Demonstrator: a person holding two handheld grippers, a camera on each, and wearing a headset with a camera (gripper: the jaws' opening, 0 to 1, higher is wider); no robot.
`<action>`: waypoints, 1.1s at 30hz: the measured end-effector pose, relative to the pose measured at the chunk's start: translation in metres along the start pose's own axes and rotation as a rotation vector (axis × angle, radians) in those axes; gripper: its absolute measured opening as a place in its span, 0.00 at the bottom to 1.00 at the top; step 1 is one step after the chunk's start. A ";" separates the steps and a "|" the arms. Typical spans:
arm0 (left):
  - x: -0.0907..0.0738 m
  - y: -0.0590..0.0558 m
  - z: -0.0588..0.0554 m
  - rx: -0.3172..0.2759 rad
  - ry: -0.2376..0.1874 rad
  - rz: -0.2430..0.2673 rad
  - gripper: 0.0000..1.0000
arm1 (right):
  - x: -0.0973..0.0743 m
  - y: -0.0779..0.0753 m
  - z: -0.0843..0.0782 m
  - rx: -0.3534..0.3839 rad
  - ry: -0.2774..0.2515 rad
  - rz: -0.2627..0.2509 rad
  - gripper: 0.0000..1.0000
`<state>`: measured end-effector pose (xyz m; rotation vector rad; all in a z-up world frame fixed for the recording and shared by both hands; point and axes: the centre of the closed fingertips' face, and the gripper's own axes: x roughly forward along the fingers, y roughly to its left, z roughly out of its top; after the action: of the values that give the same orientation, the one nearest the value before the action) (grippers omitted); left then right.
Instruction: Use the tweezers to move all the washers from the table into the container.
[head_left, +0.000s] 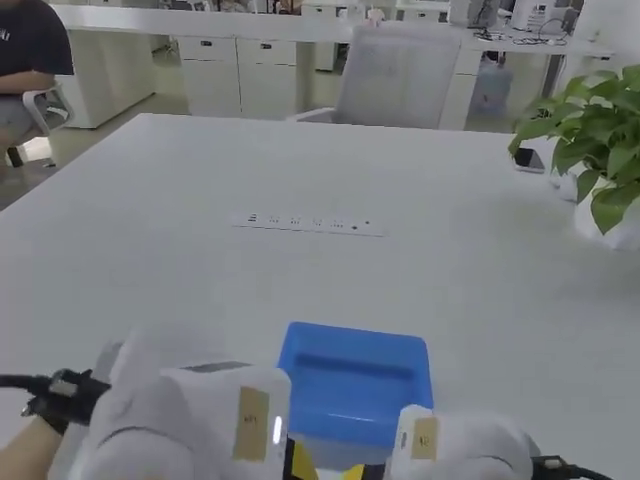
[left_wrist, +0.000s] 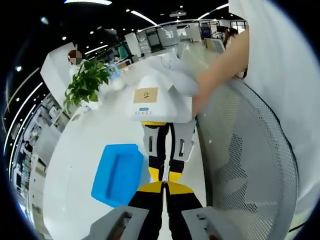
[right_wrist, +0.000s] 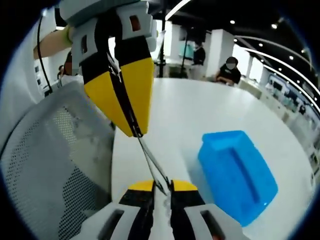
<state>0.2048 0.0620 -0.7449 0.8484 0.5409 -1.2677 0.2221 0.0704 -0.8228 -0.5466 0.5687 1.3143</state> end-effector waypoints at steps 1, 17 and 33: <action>0.001 0.002 -0.001 -0.003 0.006 -0.008 0.00 | 0.002 -0.001 0.000 0.006 -0.002 0.001 0.08; 0.011 0.012 -0.003 -0.013 0.039 -0.118 0.00 | 0.007 -0.004 -0.007 0.069 -0.008 0.019 0.08; 0.017 0.019 -0.003 -0.120 0.074 -0.236 0.00 | -0.012 -0.012 0.017 0.196 -0.099 0.086 0.09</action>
<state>0.2279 0.0552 -0.7549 0.7487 0.7864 -1.4063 0.2333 0.0712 -0.8016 -0.2971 0.6364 1.3416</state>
